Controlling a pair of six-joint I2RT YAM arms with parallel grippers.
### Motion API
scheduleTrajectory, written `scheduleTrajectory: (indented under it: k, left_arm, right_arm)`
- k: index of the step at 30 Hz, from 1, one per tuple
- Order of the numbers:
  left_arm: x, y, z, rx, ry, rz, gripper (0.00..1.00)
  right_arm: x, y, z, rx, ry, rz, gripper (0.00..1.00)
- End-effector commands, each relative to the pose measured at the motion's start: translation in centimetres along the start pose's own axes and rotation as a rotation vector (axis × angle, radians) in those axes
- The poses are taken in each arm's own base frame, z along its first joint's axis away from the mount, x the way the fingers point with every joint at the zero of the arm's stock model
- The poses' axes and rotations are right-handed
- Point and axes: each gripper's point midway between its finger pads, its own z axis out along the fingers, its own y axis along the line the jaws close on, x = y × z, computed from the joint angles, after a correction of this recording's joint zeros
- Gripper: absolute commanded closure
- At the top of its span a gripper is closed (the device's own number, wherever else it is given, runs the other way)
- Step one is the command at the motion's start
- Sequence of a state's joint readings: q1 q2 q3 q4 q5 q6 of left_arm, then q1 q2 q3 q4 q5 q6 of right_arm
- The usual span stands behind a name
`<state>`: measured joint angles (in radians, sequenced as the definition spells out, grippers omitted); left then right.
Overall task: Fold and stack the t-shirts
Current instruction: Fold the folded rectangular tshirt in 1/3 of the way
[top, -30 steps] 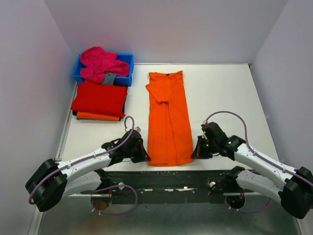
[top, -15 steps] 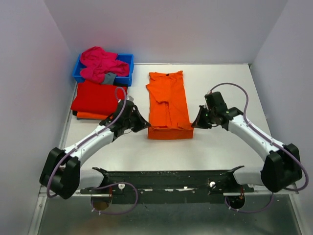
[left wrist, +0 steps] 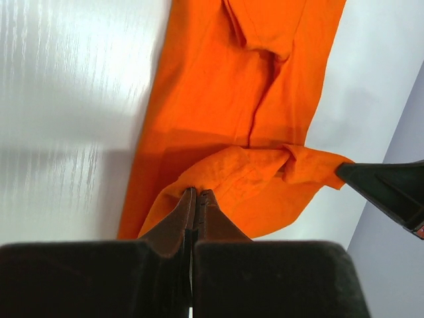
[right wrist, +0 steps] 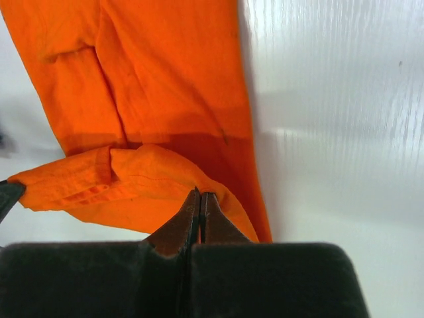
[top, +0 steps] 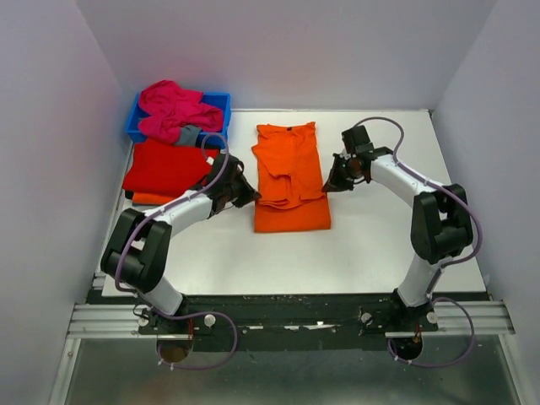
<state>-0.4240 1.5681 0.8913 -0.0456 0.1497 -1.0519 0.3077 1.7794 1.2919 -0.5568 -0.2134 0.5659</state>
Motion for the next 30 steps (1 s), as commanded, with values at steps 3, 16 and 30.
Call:
scheduleTrajectory:
  k: [3, 16, 30]
  left_arm:
    - [-3.0, -1.6, 1.2, 0.035, -0.054, -0.003, 1.0]
    - [-7.1, -2.7, 4.5, 0.037, -0.089, 0.014, 1.0]
    - [-2.9, 0.5, 0.0, -0.052, -0.002, 0.157, 0.43]
  right_arm:
    - [-3.1, 1.2, 0.0, -0.044, -0.017, -0.022, 0.99]
    - [-7.6, 1.8, 2.1, -0.049, -0.037, 0.017, 0.91]
    - [0.5, -2.4, -2.0, -0.03, -0.075, -0.002, 0.46]
